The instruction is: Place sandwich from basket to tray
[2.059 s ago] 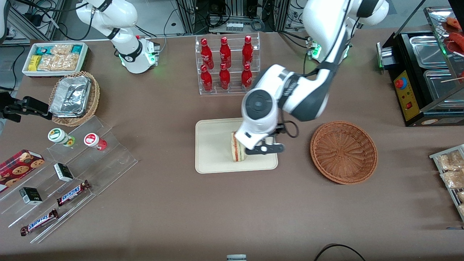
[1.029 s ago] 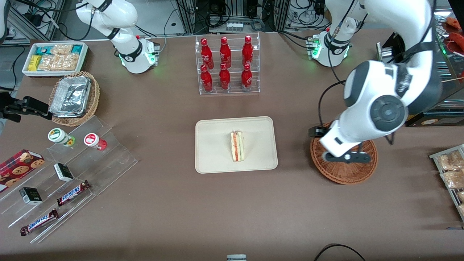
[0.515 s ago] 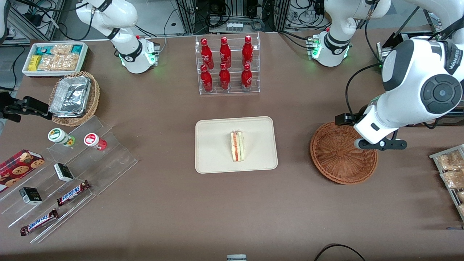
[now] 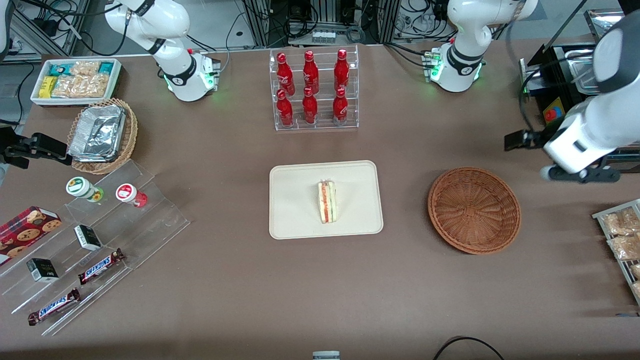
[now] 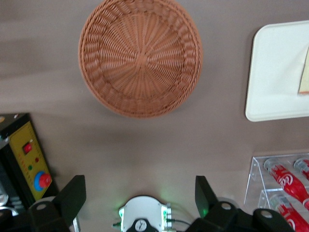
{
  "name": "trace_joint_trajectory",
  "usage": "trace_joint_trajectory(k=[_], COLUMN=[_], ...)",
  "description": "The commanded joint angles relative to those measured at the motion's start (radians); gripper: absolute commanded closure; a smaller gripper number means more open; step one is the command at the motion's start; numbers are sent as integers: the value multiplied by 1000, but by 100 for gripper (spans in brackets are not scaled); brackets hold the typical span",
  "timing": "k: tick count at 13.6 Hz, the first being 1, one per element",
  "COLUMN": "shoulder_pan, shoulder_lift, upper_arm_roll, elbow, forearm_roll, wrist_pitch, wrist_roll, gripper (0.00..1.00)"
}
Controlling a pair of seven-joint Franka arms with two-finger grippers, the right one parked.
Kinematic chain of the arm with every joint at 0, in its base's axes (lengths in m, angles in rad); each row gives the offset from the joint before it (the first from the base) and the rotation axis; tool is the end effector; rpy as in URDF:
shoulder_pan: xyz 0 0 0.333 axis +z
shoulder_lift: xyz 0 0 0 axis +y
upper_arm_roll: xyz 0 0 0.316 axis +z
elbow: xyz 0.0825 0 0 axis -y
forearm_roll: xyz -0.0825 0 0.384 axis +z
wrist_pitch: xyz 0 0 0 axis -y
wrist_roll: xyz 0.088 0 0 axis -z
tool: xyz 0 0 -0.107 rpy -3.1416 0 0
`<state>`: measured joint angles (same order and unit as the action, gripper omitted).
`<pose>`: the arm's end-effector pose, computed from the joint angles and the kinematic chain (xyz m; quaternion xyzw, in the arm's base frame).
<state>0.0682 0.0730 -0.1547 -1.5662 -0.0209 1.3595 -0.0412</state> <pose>0.5469 -0.0471 0.5716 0.9899 -0.0238 -0.1397 0.0071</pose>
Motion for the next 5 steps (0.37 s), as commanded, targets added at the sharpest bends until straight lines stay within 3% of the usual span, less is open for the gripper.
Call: trace_joint_trajectory(k=[1,3,5], shoulder_pan=[-1,-71,-79], shoulder_lift=[-91,-120,-124], upper_arm_roll=[16,94,104], elbow=[-60,-86,-87], forearm_roll=[13,13,12], wrist_pitch=[-33,-39,-37], wrist_roll=[15,15,15], gripper=[0,0,0])
